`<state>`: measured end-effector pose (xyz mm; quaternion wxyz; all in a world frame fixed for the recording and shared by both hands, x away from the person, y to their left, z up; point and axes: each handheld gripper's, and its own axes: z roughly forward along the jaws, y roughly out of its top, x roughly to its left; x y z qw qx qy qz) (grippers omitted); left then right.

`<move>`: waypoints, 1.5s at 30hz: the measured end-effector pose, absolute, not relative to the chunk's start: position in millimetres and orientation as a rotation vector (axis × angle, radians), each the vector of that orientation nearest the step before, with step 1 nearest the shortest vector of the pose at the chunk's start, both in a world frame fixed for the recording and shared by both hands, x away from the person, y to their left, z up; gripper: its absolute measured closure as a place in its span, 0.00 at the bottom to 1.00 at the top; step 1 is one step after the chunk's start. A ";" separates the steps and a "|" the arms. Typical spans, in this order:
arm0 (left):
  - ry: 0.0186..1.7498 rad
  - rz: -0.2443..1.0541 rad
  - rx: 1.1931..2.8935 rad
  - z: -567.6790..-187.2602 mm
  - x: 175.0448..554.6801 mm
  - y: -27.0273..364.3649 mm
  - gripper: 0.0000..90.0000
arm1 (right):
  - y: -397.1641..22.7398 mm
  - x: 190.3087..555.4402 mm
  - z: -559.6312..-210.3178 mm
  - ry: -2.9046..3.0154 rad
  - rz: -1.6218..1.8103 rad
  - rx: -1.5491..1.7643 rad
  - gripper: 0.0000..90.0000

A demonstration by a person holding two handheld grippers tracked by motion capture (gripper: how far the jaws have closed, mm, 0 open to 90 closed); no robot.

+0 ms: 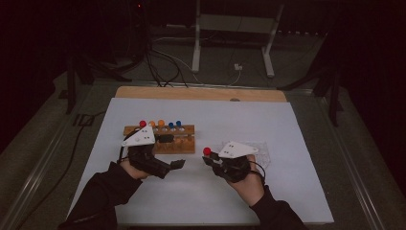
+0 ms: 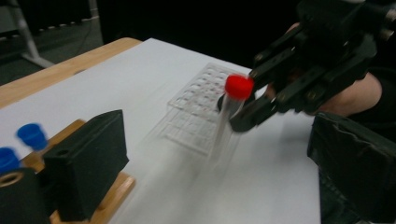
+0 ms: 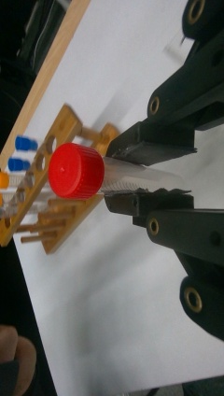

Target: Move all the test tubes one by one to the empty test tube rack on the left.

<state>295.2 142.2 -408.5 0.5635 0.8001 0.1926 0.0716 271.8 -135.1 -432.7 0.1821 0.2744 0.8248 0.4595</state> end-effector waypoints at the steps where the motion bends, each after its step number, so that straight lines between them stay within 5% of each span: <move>1: 0.449 0.174 1.885 -408.1 295.0 139.7 0.08 | -132.4 271.9 -433.2 2.334 1.302 0.774 0.84; 24: 0.410 0.210 1.930 -420.4 298.2 105.8 0.63 | -108.1 270.5 -437.9 2.388 1.317 0.732 0.84; 32: 0.375 0.226 1.944 -420.7 296.6 101.7 0.78 | -110.8 271.5 -437.1 2.374 1.323 0.745 0.83; 38: 0.362 0.232 1.935 -419.2 297.1 102.8 0.80 | -112.5 271.5 -436.3 2.366 1.344 0.744 0.82; 45: 0.384 0.244 1.931 -411.2 302.1 114.1 0.80 | -119.4 273.6 -431.8 2.351 1.380 0.761 0.52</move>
